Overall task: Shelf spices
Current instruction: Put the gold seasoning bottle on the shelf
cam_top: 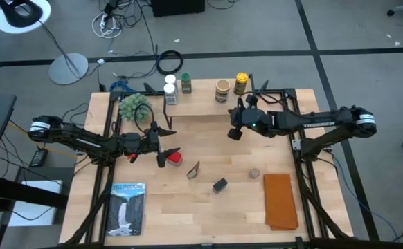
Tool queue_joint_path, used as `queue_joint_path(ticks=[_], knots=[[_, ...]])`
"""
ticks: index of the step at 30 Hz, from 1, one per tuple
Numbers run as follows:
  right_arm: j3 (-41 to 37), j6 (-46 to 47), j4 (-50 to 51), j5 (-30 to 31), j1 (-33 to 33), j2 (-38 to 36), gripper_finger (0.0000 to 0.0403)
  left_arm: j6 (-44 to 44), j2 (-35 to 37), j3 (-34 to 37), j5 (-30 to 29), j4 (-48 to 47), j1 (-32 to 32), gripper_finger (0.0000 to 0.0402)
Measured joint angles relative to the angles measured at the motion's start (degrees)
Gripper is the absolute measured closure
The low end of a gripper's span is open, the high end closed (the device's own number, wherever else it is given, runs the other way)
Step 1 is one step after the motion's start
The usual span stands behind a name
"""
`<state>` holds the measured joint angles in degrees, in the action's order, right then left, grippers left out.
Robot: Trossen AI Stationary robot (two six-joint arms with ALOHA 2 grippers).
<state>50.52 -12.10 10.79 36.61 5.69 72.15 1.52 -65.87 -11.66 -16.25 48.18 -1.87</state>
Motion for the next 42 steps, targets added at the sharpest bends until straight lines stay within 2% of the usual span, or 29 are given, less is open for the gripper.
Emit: queue_joint_path(ticks=[8, 11, 17, 24, 31, 42], knots=[[0.81, -10.08, 0.07, -1.49, 3.58, 3.01, 0.0403, 0.0, 0.0, 0.0, 0.0, -0.16, 0.0, 0.0044], [3.99, -13.55, 1.56, -1.73, 4.55, 5.72, 0.0403, 0.0, 0.0, 0.0, 0.0, -0.15, 0.0, 0.0044], [13.88, -17.05, 11.6, -1.75, 5.32, 11.66, 0.0403, -1.14, 0.0, 0.0, -0.02, -0.17, 0.0, 0.0044], [20.24, -19.68, 17.44, 1.32, 6.76, 17.21, 0.0403, -1.16, 0.0, 0.0, 0.0, -0.31, 0.0, 0.0044], [20.63, -19.73, 18.08, 4.08, 9.13, 18.19, 0.0403, -1.14, 0.0, 0.0, 0.0, -0.33, 0.0, 0.0044], [20.63, -21.89, 13.87, -0.47, 11.77, 18.34, 0.0403, -1.2, 0.0, 0.0, 0.0, -0.33, 0.0, 0.0044]])
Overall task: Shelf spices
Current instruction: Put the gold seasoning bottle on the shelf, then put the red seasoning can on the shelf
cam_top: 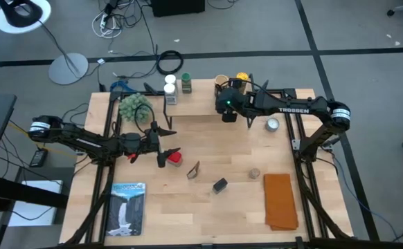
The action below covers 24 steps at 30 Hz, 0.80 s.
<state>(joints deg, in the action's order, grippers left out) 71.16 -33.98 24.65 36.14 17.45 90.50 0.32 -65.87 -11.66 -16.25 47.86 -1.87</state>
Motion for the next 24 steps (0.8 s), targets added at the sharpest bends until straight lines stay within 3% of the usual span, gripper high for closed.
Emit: queue_joint_path(ticks=[13, 20, 24], knots=[[0.0, -0.09, -0.52, -0.01, 1.86, 0.0, 0.0403, -0.04, 0.0, 0.0, 0.0, 0.01, 0.0, 0.0044], [-0.02, 3.94, 0.42, -0.2, -2.66, -1.2, 0.0403, -0.09, 0.0, 0.0, 0.0, -0.07, 0.0, 0.0044], [-0.02, 11.13, 4.74, -0.11, -5.45, -4.42, 0.0403, -0.09, 0.0, 0.0, 0.0, -0.13, 0.0, 0.0044]])
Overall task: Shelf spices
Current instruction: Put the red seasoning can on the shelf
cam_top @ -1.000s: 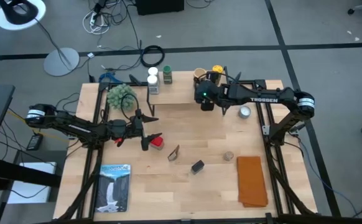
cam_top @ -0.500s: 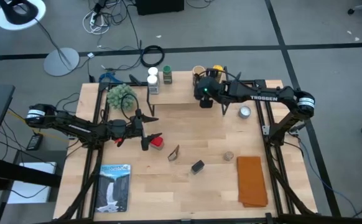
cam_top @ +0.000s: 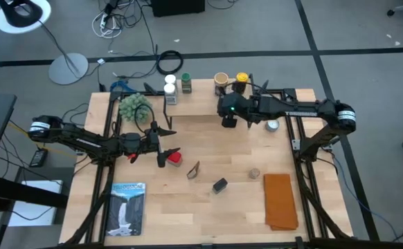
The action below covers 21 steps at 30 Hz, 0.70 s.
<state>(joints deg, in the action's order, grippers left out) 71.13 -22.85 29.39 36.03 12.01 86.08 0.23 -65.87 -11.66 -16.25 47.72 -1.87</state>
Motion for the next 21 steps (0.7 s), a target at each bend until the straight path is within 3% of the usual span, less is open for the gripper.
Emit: queue_joint_path(ticks=[9, 16, 21], knots=[[0.0, 31.98, 16.07, -0.35, -7.13, -9.03, 0.04, 0.0, 0.0, 0.0, 0.0, -0.02, 0.0, 0.0044], [0.0, 45.79, 28.0, -5.92, -12.77, -10.81, 0.0401, 0.12, 0.0, 0.0, 0.0, 0.46, 0.0, 0.0044], [0.0, 56.63, 36.83, -4.72, -18.14, -10.49, 0.0401, 0.49, 0.0, 0.0, 0.0, 0.93, 0.0, 0.0044]])
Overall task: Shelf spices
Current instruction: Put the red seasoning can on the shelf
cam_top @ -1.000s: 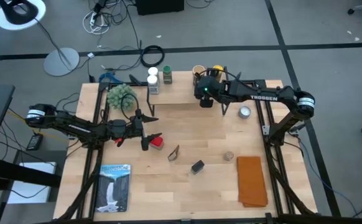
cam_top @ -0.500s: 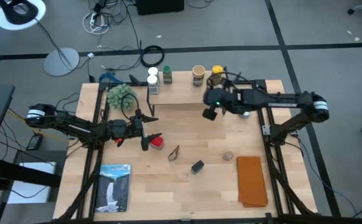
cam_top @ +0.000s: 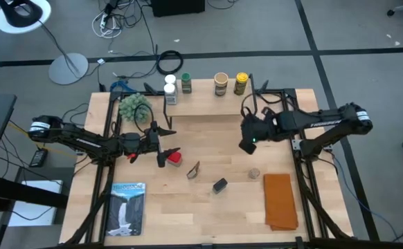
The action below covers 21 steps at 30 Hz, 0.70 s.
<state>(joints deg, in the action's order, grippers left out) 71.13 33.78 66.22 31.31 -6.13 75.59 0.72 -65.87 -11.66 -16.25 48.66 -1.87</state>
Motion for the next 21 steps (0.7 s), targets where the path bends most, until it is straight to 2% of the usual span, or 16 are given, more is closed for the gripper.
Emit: queue_joint_path(ticks=[12, 17, 21], knots=[[-0.02, 21.45, 14.38, 6.37, -15.44, 0.03, 0.0399, 0.15, 0.0, 0.0, -1.38, 1.7, 0.0, 0.0044], [-0.66, 26.97, 17.24, 10.39, -21.26, -0.03, 0.0401, 2.77, 0.02, -0.01, -4.53, 5.3, 0.02, 0.0044], [-4.32, 31.98, 17.62, 13.18, -24.66, -0.92, 0.0399, 9.8, 0.0, -0.43, -5.64, 6.33, 0.02, 0.0044]])
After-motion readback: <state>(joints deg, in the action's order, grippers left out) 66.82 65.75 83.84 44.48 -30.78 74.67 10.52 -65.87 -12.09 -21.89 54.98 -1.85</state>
